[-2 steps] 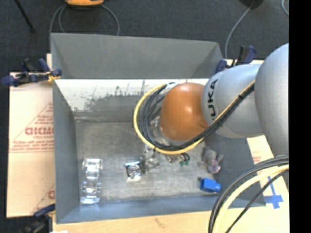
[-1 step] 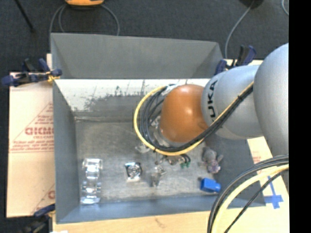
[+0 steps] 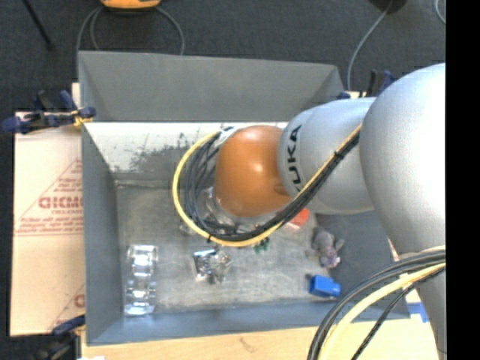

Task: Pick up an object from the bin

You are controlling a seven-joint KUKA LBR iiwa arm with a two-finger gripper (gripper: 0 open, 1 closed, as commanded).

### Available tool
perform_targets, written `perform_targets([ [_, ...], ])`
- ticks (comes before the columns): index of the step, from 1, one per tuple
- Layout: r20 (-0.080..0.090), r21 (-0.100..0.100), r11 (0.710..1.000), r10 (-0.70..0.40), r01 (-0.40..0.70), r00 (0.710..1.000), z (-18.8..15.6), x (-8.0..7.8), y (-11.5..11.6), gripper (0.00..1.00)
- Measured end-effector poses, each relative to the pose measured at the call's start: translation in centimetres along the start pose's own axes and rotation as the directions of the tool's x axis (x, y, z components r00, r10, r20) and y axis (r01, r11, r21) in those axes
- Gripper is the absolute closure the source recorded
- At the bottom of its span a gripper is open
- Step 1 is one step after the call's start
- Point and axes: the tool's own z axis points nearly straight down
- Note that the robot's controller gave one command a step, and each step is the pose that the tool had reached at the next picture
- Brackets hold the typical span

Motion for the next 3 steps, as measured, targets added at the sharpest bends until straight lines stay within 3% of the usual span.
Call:
perform_targets([
  [1, 0.008, -0.001, 1.0, 0.005, -0.005, 1.0, -0.3, -0.3, 0.0, 1.0],
  [2, -0.002, -0.001, 1.0, -0.015, 0.015, 1.0, -11.4, -0.4, -1.0, 1.0],
  [3, -0.004, -0.002, 0.953, -0.302, 0.302, 0.953, -22.4, 2.0, -6.6, 1.0],
])
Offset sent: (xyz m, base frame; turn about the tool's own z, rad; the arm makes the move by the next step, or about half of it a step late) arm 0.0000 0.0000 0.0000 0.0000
